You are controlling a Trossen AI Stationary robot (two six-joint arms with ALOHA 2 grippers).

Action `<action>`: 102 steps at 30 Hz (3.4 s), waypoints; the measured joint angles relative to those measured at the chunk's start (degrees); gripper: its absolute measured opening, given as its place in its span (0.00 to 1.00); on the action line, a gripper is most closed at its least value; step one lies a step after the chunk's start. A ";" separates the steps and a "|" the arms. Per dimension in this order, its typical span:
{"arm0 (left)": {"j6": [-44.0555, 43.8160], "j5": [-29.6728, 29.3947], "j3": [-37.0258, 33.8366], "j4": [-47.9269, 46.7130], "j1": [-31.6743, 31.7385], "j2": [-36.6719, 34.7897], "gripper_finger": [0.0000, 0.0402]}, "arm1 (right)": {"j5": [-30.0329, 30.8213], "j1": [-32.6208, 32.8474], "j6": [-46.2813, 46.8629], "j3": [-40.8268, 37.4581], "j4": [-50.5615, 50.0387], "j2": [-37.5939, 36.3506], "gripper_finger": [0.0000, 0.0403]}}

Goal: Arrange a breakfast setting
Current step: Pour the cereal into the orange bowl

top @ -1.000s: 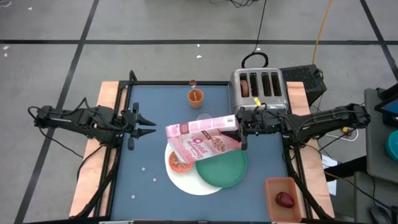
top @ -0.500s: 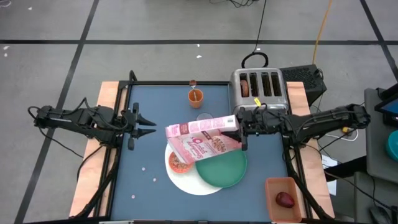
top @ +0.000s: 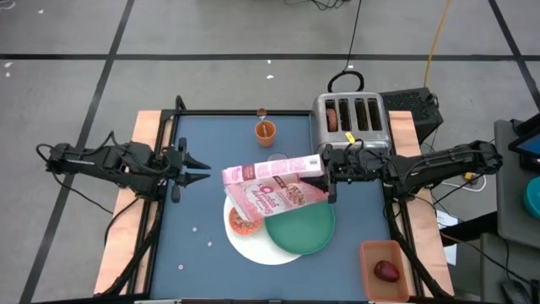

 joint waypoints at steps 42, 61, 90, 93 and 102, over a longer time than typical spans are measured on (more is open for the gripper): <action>-5.31 -4.36 8.99 -12.42 -0.02 1.29 0.31 | 4.68 -3.68 -4.72 -0.02 26.01 -0.50 0.50; -8.84 -13.52 8.99 -12.09 -0.02 5.92 0.50 | 4.56 -4.66 -7.83 0.00 35.03 -0.48 0.50; 7.40 -7.36 -9.71 67.51 0.07 34.11 0.50 | 1.32 -4.66 -12.20 0.00 44.95 -0.50 0.50; 4.96 -7.36 -15.21 79.59 0.09 36.49 0.50 | 1.25 -4.66 -12.37 0.00 44.98 -0.50 0.50; 1.46 -7.49 -11.41 80.85 1.51 42.35 0.50 | 1.36 -4.66 -13.49 0.00 44.52 -0.50 0.50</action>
